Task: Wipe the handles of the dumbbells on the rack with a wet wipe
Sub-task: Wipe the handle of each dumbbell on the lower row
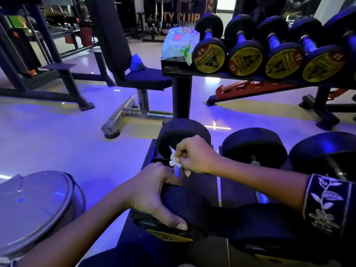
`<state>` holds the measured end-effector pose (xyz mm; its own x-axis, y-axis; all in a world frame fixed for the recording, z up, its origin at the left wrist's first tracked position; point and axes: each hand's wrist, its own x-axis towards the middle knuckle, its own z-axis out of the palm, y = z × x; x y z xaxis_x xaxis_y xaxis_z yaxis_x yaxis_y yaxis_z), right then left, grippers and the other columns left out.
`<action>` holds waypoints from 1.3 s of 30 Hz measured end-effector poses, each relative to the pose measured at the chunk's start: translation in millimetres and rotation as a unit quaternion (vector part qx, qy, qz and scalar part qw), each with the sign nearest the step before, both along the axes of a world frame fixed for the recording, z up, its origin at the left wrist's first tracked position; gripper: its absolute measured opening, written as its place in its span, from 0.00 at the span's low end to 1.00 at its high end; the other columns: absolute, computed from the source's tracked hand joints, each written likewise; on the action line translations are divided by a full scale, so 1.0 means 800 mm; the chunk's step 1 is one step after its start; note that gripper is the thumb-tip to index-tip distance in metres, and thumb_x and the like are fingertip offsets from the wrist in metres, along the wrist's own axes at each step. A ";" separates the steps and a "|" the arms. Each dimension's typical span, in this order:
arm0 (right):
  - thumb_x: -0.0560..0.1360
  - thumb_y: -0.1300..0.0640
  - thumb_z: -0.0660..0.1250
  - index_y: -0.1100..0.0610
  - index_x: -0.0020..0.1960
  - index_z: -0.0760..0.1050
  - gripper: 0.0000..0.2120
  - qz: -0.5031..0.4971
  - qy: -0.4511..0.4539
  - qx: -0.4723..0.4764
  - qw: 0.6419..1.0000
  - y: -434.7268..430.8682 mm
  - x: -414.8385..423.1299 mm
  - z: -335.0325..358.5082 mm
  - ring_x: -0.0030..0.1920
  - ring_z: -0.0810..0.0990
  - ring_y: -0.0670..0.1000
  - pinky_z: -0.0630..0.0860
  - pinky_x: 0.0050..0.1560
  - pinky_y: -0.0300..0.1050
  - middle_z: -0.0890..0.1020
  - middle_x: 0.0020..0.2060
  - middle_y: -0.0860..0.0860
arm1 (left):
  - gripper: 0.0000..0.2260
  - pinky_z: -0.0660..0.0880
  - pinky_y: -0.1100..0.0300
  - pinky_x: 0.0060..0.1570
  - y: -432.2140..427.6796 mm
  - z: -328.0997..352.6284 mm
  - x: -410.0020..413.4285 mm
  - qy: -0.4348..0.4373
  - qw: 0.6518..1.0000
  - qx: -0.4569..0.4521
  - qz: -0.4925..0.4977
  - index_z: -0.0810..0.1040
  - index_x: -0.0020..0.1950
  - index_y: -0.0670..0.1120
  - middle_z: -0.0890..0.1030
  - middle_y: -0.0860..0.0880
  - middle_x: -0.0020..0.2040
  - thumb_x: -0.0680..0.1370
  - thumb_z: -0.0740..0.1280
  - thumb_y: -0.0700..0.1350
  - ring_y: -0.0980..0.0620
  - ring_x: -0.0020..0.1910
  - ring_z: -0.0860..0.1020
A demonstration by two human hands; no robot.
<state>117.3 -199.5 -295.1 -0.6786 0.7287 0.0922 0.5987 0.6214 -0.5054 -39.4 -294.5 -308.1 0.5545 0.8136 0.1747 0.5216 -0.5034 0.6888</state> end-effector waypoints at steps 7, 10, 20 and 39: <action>0.68 0.66 0.68 0.60 0.40 0.82 0.05 -0.008 -0.012 -0.037 0.999 -0.002 0.014 -0.001 0.34 0.79 0.45 0.73 0.37 0.38 0.83 0.34 0.52 | 0.16 0.73 0.59 0.34 -0.005 0.007 0.003 0.001 0.999 -0.025 -0.023 0.81 0.38 0.49 0.79 0.53 0.35 0.62 0.80 0.57 0.52 0.36 0.78; 0.67 0.65 0.69 0.55 0.37 0.80 0.06 -0.017 -0.002 -0.034 0.999 -0.003 0.015 -0.002 0.35 0.80 0.47 0.73 0.37 0.39 0.82 0.33 0.49 | 0.15 0.73 0.60 0.34 -0.006 0.007 0.004 -0.017 0.999 -0.047 -0.019 0.81 0.39 0.50 0.79 0.51 0.35 0.63 0.79 0.58 0.52 0.36 0.78; 0.68 0.64 0.68 0.56 0.39 0.81 0.05 -0.011 0.005 -0.034 0.999 -0.011 0.004 -0.006 0.36 0.82 0.50 0.79 0.40 0.43 0.82 0.32 0.52 | 0.27 0.61 0.50 0.30 -0.005 -0.002 0.002 -0.033 0.997 -0.067 -0.008 0.72 0.32 0.37 0.65 0.40 0.29 0.72 0.74 0.61 0.44 0.29 0.65; 0.69 0.65 0.68 0.59 0.44 0.83 0.06 -0.072 0.046 0.001 0.996 0.001 0.005 -0.013 0.37 0.79 0.46 0.70 0.40 0.36 0.83 0.35 0.50 | 0.18 0.70 0.46 0.31 -0.010 -0.008 -0.001 -0.067 0.998 -0.009 0.010 0.84 0.41 0.44 0.75 0.42 0.30 0.72 0.74 0.60 0.42 0.31 0.73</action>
